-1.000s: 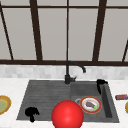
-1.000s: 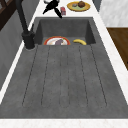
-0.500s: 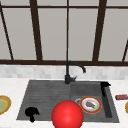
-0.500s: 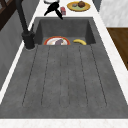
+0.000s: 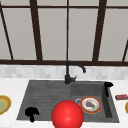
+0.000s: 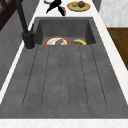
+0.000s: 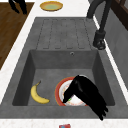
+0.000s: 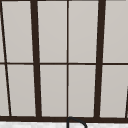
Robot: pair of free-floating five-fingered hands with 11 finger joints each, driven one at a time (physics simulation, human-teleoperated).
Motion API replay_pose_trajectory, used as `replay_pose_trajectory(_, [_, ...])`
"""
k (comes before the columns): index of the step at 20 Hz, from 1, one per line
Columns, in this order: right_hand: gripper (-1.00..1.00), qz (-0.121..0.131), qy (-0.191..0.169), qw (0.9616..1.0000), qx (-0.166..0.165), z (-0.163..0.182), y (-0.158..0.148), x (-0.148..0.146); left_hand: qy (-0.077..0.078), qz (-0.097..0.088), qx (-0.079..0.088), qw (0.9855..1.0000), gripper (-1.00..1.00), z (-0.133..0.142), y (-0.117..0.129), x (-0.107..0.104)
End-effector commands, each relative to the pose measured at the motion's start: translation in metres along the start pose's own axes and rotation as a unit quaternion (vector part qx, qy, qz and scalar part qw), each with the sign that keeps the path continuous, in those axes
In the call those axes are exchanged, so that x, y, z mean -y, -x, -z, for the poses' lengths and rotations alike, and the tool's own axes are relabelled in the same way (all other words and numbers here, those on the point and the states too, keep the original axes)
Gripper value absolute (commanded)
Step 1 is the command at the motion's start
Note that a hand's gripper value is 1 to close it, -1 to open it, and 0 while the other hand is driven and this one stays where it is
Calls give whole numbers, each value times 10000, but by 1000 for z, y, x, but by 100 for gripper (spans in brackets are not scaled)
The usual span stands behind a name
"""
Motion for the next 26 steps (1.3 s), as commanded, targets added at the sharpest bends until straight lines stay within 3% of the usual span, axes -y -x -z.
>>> replay_pose_trajectory(1, [-100,-44,10,9998,213,-17,19,6,0,0,0,10000,0,0,0,0])
replay_pose_trajectory(17, [-100,18,-114,9978,657,-98,90,1,0,0,0,10000,0,0,0,0])
replay_pose_trajectory(26, [-100,-17,-64,9951,992,-91,131,-8,0,0,0,10000,0,0,0,0])
